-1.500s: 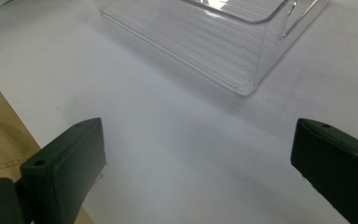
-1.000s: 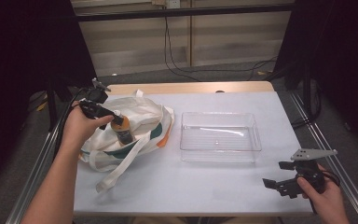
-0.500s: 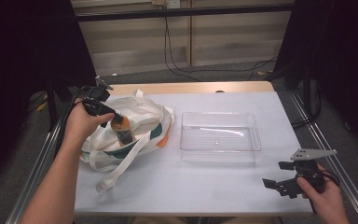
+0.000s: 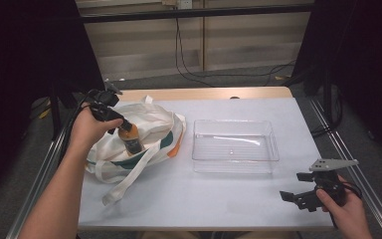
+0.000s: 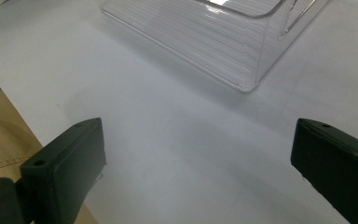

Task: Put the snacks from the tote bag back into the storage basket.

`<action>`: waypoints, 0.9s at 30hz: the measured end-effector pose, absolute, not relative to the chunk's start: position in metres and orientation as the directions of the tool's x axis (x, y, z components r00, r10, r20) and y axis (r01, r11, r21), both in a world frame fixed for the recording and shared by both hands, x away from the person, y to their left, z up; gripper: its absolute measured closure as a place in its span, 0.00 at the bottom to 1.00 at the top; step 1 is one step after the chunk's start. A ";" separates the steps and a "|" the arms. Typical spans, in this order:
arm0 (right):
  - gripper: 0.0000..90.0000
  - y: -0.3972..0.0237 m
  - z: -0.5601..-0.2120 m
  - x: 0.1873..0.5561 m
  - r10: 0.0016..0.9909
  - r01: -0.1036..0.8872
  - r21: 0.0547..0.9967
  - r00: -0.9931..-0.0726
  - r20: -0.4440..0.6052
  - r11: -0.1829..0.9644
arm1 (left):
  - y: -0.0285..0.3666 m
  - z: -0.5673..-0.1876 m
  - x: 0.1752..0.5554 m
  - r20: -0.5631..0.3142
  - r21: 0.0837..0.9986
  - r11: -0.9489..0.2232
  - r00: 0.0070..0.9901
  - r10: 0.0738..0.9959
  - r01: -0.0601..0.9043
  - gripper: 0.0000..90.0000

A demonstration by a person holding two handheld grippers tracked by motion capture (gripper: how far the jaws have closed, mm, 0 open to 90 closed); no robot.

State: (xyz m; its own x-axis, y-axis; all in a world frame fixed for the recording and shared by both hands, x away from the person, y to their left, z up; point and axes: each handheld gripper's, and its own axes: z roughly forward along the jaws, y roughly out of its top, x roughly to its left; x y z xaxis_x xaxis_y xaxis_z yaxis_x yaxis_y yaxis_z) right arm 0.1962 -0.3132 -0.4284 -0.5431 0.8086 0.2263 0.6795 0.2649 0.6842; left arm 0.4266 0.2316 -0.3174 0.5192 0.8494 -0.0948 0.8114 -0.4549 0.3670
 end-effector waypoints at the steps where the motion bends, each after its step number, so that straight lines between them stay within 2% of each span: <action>1: 0.03 -0.313 -0.428 0.196 0.809 0.680 0.684 -0.542 0.227 0.263 | 0.231 -0.317 0.427 -0.091 0.359 -0.460 0.521 0.849 0.812 0.60; 17: 0.03 -0.313 -0.429 0.196 0.808 0.678 0.686 -0.544 0.226 0.265 | 0.219 -0.310 0.436 -0.055 0.258 -0.505 0.534 0.843 0.824 0.65; 27: 0.03 -0.314 -0.428 0.196 0.812 0.680 0.686 -0.538 0.228 0.258 | 0.217 -0.306 0.443 -0.071 0.177 -0.511 0.528 0.846 0.841 0.66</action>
